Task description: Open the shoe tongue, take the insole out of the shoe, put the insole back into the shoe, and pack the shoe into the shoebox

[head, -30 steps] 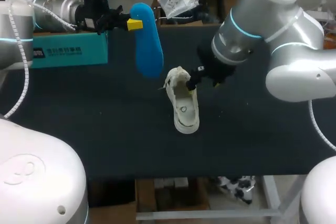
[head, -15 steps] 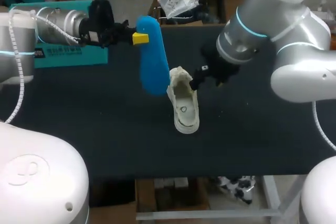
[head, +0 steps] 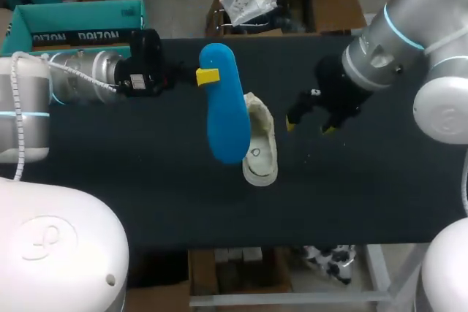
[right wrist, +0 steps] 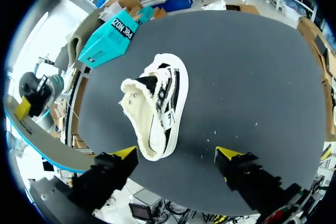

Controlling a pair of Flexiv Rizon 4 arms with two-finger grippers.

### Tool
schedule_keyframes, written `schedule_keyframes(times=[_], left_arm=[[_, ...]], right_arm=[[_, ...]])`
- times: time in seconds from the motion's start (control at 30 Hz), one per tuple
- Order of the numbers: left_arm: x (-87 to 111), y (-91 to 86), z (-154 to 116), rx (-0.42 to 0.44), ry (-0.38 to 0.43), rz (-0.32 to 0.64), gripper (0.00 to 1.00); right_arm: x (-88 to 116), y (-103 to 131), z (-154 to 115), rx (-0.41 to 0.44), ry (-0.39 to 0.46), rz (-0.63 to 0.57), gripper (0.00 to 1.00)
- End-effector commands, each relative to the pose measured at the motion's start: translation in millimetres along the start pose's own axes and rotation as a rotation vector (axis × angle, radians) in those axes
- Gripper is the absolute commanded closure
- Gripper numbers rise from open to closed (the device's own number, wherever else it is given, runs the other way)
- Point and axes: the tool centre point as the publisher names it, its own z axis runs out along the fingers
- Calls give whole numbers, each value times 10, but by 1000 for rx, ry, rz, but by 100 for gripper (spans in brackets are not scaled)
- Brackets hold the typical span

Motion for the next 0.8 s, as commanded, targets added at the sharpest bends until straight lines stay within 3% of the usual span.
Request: schedule_keyframes(times=[0.03,0.23,0.3,0.37,0.4,0.47,0.8], left_arm=[[78,-10,61,7,-374,-16,100],[92,-11,63,17,-400,-78,100],[85,-10,55,18,-402,-82,100],[85,-10,55,18,-402,-82,100],[85,-10,55,18,-402,-82,100],[85,-10,55,18,-402,-82,100],[85,-10,55,18,-402,-82,100]], right_arm=[[4,75,-47,50,-2,0,0],[4,75,-47,50,-2,0,0],[27,85,-81,85,19,111,0],[24,58,-95,177,180,362,0],[79,3,-104,218,219,377,0],[190,-131,-194,241,251,360,0],[190,-131,-194,241,251,360,0]])
